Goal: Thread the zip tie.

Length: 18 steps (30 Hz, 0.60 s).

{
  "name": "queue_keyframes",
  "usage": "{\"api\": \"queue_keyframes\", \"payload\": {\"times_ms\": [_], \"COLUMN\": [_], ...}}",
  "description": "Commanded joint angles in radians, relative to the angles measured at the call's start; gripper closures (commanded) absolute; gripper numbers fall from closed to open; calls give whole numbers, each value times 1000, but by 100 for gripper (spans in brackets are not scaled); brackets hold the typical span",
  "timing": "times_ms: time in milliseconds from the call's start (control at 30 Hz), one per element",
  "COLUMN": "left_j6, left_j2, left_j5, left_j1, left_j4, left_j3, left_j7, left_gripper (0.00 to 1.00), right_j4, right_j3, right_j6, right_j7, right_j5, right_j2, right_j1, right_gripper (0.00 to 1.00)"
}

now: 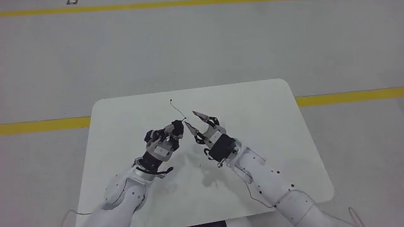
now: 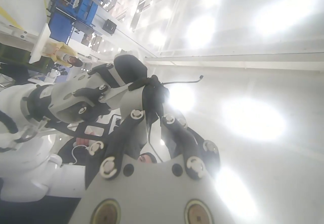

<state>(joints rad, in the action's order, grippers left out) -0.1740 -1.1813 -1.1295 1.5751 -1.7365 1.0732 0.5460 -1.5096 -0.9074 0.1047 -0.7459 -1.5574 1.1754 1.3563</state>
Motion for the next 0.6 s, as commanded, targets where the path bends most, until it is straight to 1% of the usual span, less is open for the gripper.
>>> {"api": "queue_keyframes", "payload": {"times_ms": [0, 67, 133, 433, 533, 567], "left_j6": [5, 7, 6, 11, 17, 19], "left_j2": [0, 0, 0, 0, -1, -1], "left_j5": [-3, -2, -1, 4, 2, 0], "left_j1": [-2, 0, 5, 23, 22, 22], "left_j4": [2, 0, -3, -14, -14, -15], "left_j3": [3, 4, 6, 13, 15, 15], "left_j7": [4, 7, 8, 14, 15, 16], "left_gripper": [100, 100, 100, 100, 100, 100], "right_j4": [1, 1, 0, -11, -14, -14], "right_j3": [2, 3, 3, 0, 1, 2], "right_j6": [-3, -4, -5, -9, -9, -9], "right_j7": [-2, -2, -1, 5, 8, 8], "right_j5": [-1, -4, -6, -13, -13, -13], "right_j2": [2, 5, 6, 11, 10, 9], "right_j1": [1, 3, 6, 19, 20, 20], "right_gripper": [75, 77, 82, 80, 81, 83]}}
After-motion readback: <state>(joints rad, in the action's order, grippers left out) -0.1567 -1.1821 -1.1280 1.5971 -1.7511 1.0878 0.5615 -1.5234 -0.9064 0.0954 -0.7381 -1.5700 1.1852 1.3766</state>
